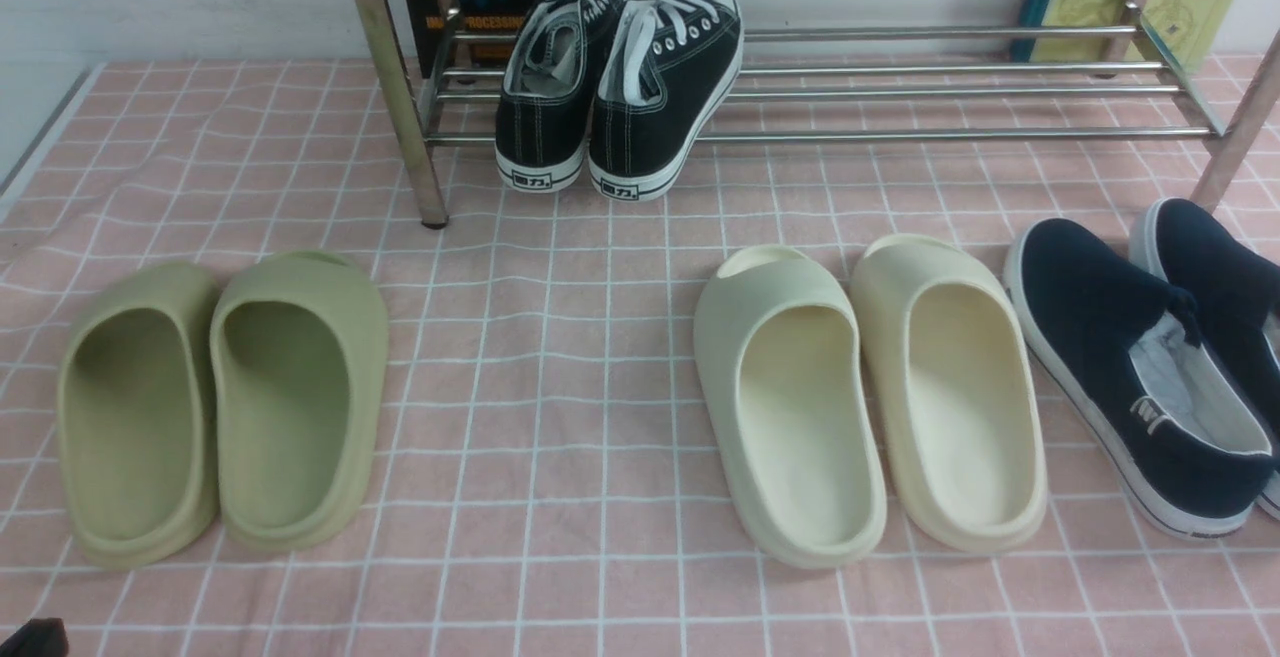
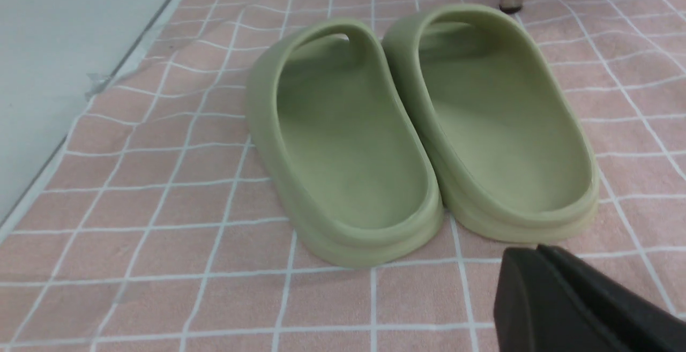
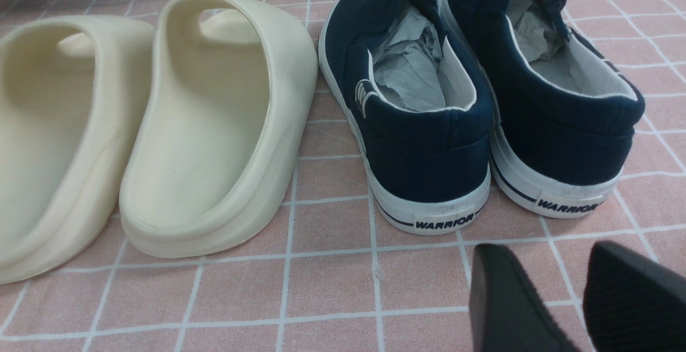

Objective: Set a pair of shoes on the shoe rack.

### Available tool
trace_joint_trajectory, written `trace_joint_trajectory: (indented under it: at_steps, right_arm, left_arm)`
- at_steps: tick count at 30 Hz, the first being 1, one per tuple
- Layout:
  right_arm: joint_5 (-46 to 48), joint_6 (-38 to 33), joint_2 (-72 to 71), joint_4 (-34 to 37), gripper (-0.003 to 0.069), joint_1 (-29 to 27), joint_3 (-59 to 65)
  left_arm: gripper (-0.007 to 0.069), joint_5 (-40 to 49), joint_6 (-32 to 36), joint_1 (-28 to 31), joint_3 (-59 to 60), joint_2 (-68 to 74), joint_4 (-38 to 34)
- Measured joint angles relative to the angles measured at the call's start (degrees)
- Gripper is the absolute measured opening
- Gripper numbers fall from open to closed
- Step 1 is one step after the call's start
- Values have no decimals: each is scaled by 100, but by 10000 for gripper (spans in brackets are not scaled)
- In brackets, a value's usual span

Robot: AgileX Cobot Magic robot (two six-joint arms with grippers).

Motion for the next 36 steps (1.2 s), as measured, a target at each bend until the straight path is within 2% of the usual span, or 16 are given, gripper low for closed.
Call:
trace_joint_trajectory:
  at_steps: [7, 36]
  right_arm:
    - [0, 0, 0, 0, 239, 0, 0]
    - [0, 0, 0, 0, 239, 0, 0]
  left_arm:
    - [15, 228, 12, -15, -17, 0, -21]
    - [44, 243, 16, -15, -21, 0, 42]
